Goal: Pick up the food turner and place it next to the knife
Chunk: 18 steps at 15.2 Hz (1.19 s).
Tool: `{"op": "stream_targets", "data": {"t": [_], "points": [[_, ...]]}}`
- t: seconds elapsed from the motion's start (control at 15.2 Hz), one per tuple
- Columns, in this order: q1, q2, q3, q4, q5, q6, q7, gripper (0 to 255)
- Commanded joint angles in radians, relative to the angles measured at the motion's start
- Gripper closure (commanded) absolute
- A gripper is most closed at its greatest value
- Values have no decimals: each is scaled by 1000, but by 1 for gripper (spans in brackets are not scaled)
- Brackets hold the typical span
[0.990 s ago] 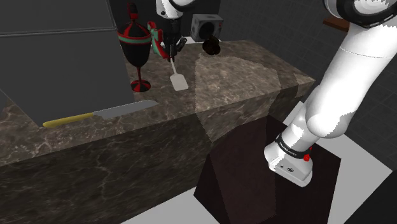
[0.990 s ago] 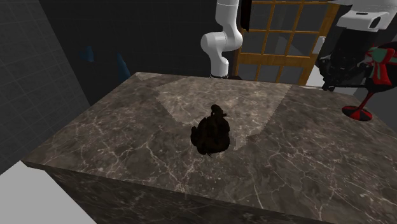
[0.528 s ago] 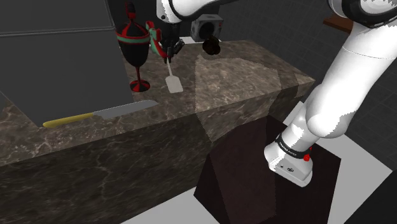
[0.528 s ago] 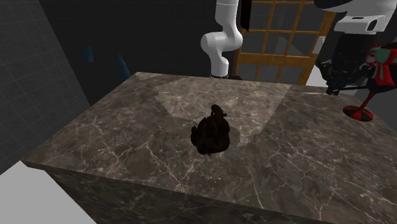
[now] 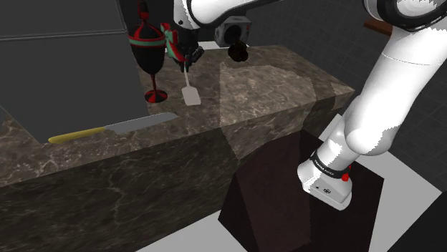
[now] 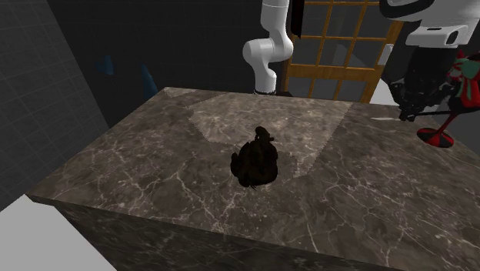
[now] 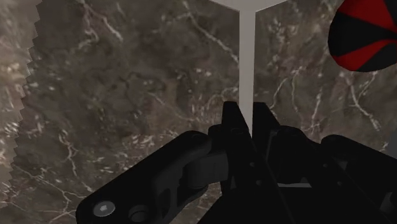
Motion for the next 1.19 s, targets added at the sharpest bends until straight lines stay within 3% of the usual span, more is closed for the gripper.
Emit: {"op": "stream_targets", "data": {"t": [0.0,0.07,0.26,0.4,0.66,1.12], "points": [[20,88,18,-14,7,14,-8,255],[29,93,23,6,3,-2,6,0],[11,41,17,-40,21,-4,-24,0],[21,88,17,-14,7,14,-8,0],[24,40,19,52,25,-98,-20,0],[29,40,13,52,27,-98,-21,0]]}}
